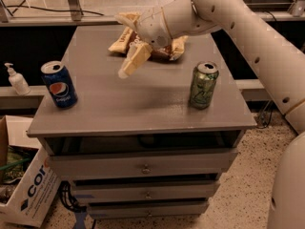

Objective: Place pepsi can upright

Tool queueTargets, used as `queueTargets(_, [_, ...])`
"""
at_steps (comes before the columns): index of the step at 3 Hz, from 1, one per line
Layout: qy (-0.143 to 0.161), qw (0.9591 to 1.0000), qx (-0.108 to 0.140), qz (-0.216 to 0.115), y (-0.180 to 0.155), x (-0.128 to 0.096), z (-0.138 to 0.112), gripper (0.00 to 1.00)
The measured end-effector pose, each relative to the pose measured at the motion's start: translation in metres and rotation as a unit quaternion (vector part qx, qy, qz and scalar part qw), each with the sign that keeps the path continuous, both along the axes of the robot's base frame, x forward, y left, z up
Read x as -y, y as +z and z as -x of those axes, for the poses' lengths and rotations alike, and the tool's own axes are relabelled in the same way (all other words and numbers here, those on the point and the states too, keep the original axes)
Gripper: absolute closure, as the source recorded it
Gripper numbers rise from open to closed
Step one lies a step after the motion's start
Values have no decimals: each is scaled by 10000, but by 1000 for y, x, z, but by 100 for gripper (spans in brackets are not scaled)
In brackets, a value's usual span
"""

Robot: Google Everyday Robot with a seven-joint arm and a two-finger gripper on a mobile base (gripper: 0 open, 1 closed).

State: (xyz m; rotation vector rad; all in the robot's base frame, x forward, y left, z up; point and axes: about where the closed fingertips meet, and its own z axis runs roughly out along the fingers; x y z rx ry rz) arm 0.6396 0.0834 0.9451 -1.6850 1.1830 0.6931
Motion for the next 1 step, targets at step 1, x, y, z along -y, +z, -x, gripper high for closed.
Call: queueTargets(1, [1, 10000, 0, 0, 0, 0, 0, 0])
